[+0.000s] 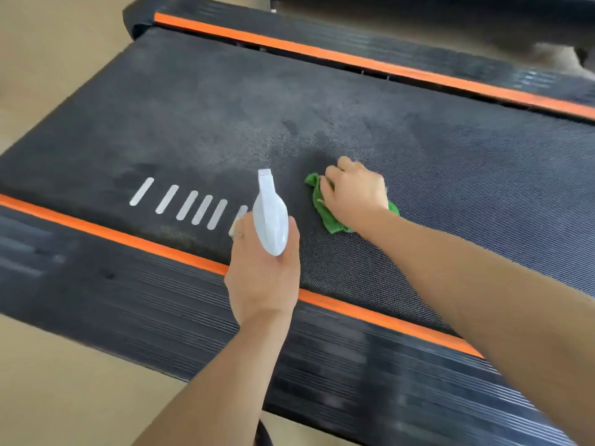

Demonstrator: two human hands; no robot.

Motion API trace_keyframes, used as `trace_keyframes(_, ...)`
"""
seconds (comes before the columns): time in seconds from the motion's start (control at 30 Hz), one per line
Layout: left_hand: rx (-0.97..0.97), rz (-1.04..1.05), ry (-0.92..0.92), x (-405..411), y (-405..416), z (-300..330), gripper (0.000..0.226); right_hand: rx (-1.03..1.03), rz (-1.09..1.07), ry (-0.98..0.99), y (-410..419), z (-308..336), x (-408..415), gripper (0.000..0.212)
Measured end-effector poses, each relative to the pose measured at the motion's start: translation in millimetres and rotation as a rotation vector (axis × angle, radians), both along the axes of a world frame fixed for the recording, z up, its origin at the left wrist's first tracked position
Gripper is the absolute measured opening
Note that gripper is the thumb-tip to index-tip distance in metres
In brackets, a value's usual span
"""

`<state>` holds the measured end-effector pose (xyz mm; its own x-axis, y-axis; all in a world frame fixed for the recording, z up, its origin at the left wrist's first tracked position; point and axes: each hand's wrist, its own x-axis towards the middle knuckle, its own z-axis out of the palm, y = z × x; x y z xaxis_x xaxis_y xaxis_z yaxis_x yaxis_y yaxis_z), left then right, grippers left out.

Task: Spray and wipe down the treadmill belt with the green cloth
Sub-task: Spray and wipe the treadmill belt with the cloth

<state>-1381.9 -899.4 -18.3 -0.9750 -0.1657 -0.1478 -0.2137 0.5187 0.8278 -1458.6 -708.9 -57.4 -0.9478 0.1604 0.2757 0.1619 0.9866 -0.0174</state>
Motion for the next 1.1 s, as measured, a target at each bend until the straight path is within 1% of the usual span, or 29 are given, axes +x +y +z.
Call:
trace_keyframes(0.07, 0.010, 0.016, -0.005, 0, -1, -2, 0.046, 0.004, -0.124, -0.082, 4, 3, -36, 0.039)
trace_keyframes(0.17, 0.009, 0.045, 0.002, -1, 0, -3, 0.054, -0.017, -0.133, -0.109, 1, 2, -52, 0.041)
trace_keyframes(0.23, -0.018, 0.062, -0.007, 0, 2, -1, 0.056, -0.028, -0.027, -0.088, -5, 2, -29, 0.040)
trace_keyframes(0.33, -0.040, 0.051, -0.002, 2, 2, 5, 0.050, -0.063, 0.223, -0.024, -16, 1, 39, 0.038)
trace_keyframes(0.43, -0.048, 0.022, 0.022, 2, 2, 8, 0.044, -0.050, 0.370, -0.043, -9, 0, 108, 0.035)
trace_keyframes(0.5, -0.055, 0.014, 0.036, 2, 3, 8, 0.043, -0.042, 0.436, -0.038, 1, 2, 130, 0.033)
trace_keyframes(0.6, -0.048, 0.007, 0.055, 1, 2, 6, 0.044, -0.002, 0.496, 0.014, 5, -1, 126, 0.033)
trace_keyframes(0.67, -0.053, 0.005, 0.061, -2, 3, 1, 0.047, 0.001, 0.436, 0.028, 4, -4, 111, 0.033)
trace_keyframes(0.8, -0.028, 0.008, 0.024, -1, 0, -1, 0.057, -0.025, 0.132, 0.034, -9, -2, 49, 0.036)
trace_keyframes(0.87, -0.002, 0.014, 0.005, -2, -3, -2, 0.065, -0.037, 0.001, -0.014, -28, 2, 9, 0.037)
trace_keyframes(0.93, 0.067, 0.029, 0.007, -6, -6, 0, 0.061, -0.057, -0.044, -0.074, -51, 3, -14, 0.038)
trace_keyframes(0.97, 0.110, 0.046, 0.030, -11, -7, 1, 0.054, -0.068, -0.017, -0.084, -61, 2, -17, 0.037)
trace_keyframes(1.03, 0.181, 0.109, 0.080, -21, -14, 13, 0.042, -0.106, 0.144, -0.064, -72, 2, 5, 0.034)
trace_keyframes(1.1, 0.178, 0.161, 0.068, -34, -26, 27, 0.040, -0.111, 0.331, -0.041, -64, 4, 51, 0.032)
